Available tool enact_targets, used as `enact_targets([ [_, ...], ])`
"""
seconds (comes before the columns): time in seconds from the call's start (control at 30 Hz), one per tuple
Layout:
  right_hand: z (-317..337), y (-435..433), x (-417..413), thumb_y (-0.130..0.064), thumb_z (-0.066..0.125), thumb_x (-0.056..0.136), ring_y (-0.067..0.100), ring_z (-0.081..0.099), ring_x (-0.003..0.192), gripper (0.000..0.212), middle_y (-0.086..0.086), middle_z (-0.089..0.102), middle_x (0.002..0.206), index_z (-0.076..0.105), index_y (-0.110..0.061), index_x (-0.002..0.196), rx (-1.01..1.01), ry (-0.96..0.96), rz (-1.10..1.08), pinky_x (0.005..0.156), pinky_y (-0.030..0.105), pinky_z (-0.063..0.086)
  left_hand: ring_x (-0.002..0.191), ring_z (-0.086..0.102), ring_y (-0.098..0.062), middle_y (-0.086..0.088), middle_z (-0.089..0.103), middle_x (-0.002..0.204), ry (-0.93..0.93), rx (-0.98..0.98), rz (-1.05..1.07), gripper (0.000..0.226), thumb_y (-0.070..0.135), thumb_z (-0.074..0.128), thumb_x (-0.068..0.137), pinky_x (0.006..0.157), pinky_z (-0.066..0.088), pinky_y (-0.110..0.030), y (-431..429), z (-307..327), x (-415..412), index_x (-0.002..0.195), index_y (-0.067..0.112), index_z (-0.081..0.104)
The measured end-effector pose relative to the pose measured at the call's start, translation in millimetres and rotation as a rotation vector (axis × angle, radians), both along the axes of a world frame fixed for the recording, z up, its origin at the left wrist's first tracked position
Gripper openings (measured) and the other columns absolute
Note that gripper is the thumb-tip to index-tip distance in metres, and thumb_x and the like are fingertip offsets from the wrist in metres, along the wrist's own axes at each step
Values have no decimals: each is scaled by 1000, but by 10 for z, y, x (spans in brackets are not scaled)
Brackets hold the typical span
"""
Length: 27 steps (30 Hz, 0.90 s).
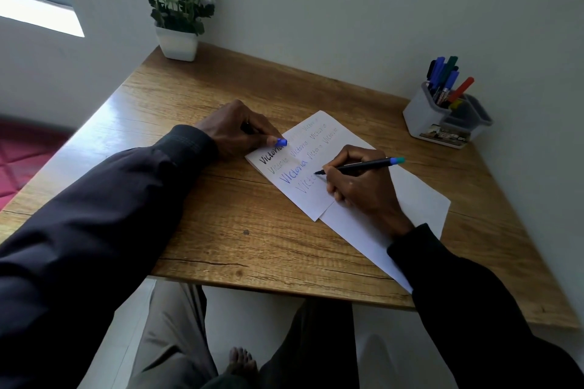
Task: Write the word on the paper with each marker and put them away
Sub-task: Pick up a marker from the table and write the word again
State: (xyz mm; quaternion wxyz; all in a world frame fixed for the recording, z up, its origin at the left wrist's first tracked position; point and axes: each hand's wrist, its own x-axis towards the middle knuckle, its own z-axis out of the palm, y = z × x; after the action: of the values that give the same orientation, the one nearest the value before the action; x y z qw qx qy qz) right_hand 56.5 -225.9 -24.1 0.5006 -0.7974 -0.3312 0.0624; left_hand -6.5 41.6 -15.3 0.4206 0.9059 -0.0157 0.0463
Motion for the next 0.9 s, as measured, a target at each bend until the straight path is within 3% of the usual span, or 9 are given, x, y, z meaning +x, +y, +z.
enact_targets([
  [0.2, 0, -17, -10, -3, 72, 89, 15, 63, 47, 12, 12, 68, 63, 66, 3, 81, 25, 7, -10, 48, 18, 47, 100, 68, -8, 6, 71, 117, 10, -16, -1, 24, 28, 70, 89, 83, 59, -27, 11, -3, -4, 112, 22, 75],
  [0.37, 20, 3, -34, -4, 71, 92, 16, 65, 50, 10, 14, 70, 68, 68, -1, 83, 41, 13, -32, 47, 23, 51, 97, 66, -4, 6, 71, 117, -2, -6, -8, 24, 25, 69, 90, 72, 56, -13, 20, -20, 14, 113, 22, 75],
  [0.53, 33, 10, -50, -5, 70, 93, 16, 63, 47, 12, 15, 69, 66, 67, -2, 82, 39, 49, -81, 43, 22, 47, 99, 68, -6, 7, 72, 116, -20, 0, -7, 23, 27, 71, 89, 81, 58, -23, 31, -30, 13, 112, 23, 76],
  [0.9, 30, 19, -41, -7, 69, 94, 18, 64, 47, 12, 15, 69, 66, 67, 0, 85, 51, 77, -101, 42, 23, 47, 98, 68, -7, 6, 71, 117, -8, -6, -6, 24, 29, 71, 89, 76, 58, -18, 29, -33, 26, 112, 22, 76],
])
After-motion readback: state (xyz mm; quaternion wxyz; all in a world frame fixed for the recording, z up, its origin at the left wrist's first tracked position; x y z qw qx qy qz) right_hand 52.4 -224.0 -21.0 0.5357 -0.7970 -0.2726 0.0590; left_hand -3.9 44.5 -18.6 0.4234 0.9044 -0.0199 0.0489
